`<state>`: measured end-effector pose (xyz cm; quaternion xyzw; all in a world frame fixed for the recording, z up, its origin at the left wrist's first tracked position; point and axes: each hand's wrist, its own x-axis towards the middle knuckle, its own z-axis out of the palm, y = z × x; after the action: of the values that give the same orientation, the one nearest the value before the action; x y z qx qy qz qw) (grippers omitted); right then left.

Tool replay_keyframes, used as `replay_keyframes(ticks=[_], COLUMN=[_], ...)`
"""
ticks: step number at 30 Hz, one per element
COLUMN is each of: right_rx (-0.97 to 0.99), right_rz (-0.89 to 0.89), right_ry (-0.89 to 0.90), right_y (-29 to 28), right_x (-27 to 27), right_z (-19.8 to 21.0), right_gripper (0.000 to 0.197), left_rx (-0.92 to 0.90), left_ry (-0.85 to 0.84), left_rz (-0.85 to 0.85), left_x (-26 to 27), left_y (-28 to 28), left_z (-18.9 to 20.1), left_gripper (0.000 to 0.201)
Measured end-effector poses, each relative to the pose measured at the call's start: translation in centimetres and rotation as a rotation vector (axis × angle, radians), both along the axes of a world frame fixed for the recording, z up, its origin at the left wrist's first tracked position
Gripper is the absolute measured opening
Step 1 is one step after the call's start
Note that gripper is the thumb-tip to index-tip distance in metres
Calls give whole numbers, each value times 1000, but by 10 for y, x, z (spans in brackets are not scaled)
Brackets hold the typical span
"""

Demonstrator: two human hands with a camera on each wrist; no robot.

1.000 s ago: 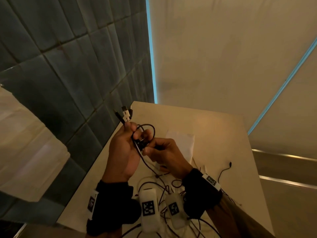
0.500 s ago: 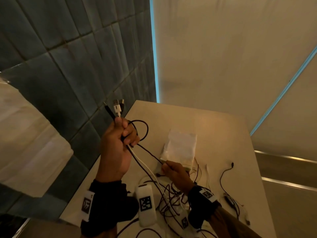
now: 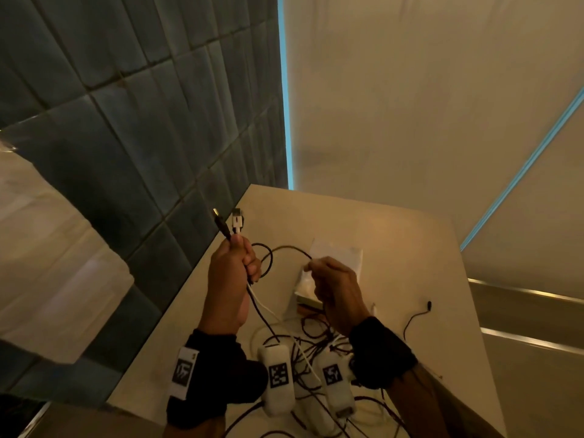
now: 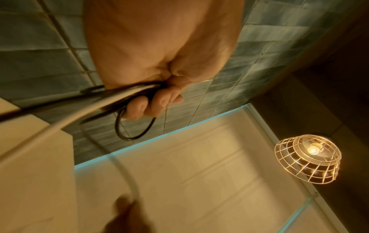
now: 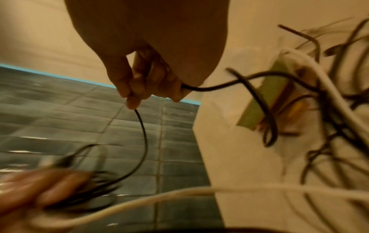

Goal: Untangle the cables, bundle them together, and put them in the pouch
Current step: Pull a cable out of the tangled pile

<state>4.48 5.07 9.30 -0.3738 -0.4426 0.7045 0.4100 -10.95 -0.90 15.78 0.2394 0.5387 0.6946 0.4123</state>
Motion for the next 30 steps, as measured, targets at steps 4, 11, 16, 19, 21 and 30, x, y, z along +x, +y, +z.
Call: replay_keyframes(ticks=[4,11,16,19,21,30], right_rx=[210,329,282,249,210,267], right_rz=[154,333,363,335,315,289], right_ry=[31,-59,-62,-149,-240,-373], right_y=[-12,-22,-15,-14,-13,-9], right_x=[-13,-17,-13,-8,-6,-3], right_z=[38,38,19,-11,-28,-84], right_gripper=[10,14,12,25,28,39], left_rx=[-58,72,215,289,291,270], left_ry=[-36,-231,-274,-294,-271,-233], left_rz=[13,-127,-198,-224,-208,-159], left_x=[9,14,11,4,2,-5], left_y=[3,-7,-10,-10,-10,-16], left_z=[-4,17,25,29,27,30], left_gripper=[34,34,34,27,30,36])
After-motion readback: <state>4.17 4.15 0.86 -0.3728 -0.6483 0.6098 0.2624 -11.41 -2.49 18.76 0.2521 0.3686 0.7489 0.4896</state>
